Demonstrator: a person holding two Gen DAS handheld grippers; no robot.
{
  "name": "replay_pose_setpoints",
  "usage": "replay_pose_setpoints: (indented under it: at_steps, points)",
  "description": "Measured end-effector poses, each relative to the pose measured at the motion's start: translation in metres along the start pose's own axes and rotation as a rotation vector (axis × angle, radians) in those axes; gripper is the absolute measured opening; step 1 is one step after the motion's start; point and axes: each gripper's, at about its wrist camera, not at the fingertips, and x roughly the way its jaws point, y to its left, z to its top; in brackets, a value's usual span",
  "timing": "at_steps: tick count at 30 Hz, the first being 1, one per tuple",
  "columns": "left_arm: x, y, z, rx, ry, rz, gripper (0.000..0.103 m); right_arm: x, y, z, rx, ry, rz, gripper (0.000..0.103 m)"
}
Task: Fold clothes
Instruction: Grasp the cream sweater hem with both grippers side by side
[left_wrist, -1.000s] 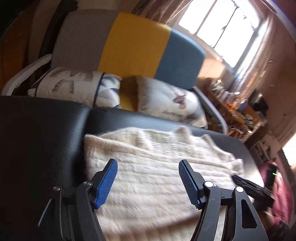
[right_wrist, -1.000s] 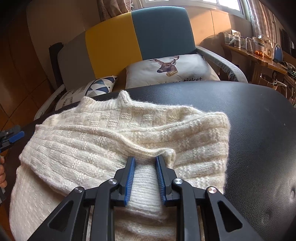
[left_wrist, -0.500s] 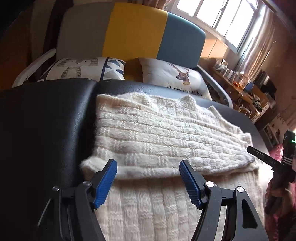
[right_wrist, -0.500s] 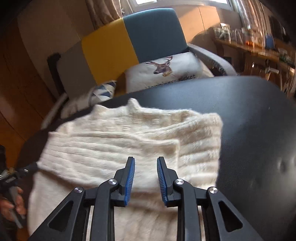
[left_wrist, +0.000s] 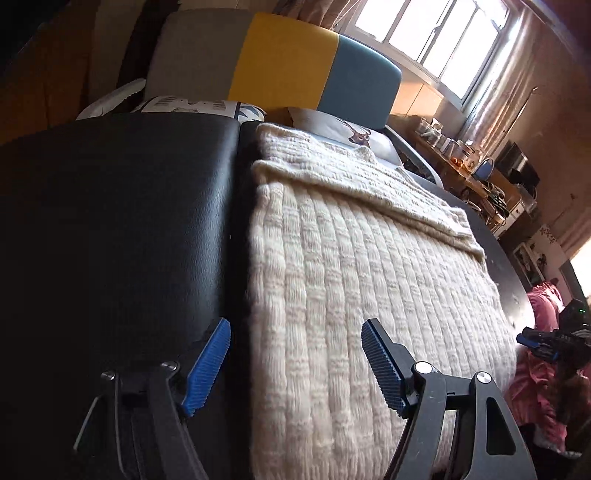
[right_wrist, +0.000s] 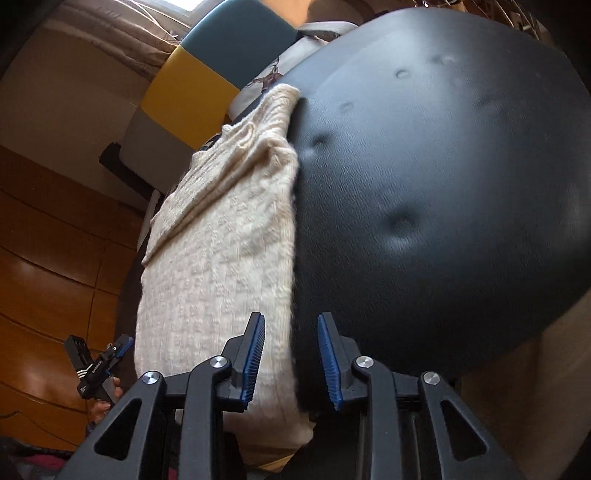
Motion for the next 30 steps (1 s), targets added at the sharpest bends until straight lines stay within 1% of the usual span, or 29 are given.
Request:
replay_pose_setpoints:
  at_steps: [2,7,10,12,14,16,19,22,23,25,26,27,28,29,30]
  points:
    - [-0.004,0.001,-0.012,-0.010,0.006,-0.005,0.074,-0.010,-0.012,-0.017,0.027,0.020,0.011,0.030]
    - [-0.005,0.008,-0.033,-0.039,0.051,-0.027,0.074,0.004,-0.007,-0.022,0.004,0.051,0.083,0.030]
    - [-0.008,0.006,-0.043,-0.009,0.049,-0.050,0.074,0.014,-0.004,-0.025,-0.012,0.069,0.127,0.030]
    - [-0.007,0.004,-0.048,0.005,0.063,-0.090,0.075,0.020,-0.001,-0.026,-0.026,0.075,0.149,0.030]
    - [-0.007,0.001,-0.054,0.030,0.044,-0.095,0.077,0.025,0.004,-0.026,-0.045,0.073,0.161,0.030]
    - [-0.008,0.002,-0.055,0.021,0.035,-0.092,0.078,0.031,0.008,-0.027,-0.065,0.072,0.172,0.030]
    - [-0.011,0.007,-0.055,-0.034,0.028,-0.109,0.078,0.030,0.010,-0.029,-0.080,0.067,0.172,0.030]
    - [-0.011,0.004,-0.053,-0.018,0.034,-0.094,0.076,0.029,0.004,-0.031,-0.044,0.053,0.197,0.030]
    - [-0.012,0.003,-0.052,-0.015,0.027,-0.095,0.074,0.028,0.005,-0.032,-0.060,0.043,0.195,0.030]
    - [-0.015,-0.001,-0.049,-0.007,0.012,-0.100,0.060,0.026,0.008,-0.036,-0.106,0.021,0.186,0.030]
    - [-0.014,-0.002,-0.048,0.001,0.013,-0.090,0.055,0.025,0.010,-0.037,-0.138,0.016,0.175,0.030]
    - [-0.012,-0.003,-0.047,0.011,0.020,-0.072,0.034,0.024,0.013,-0.038,-0.173,0.012,0.163,0.030]
    - [-0.010,-0.005,-0.046,0.021,0.027,-0.054,0.018,0.024,0.015,-0.038,-0.191,0.012,0.148,0.027]
    - [-0.009,-0.003,-0.045,0.011,0.031,-0.053,0.018,0.024,0.014,-0.038,-0.186,0.011,0.136,0.018]
    - [-0.008,0.001,-0.044,-0.019,0.036,-0.065,0.016,0.024,0.012,-0.037,-0.175,0.009,0.124,0.012]
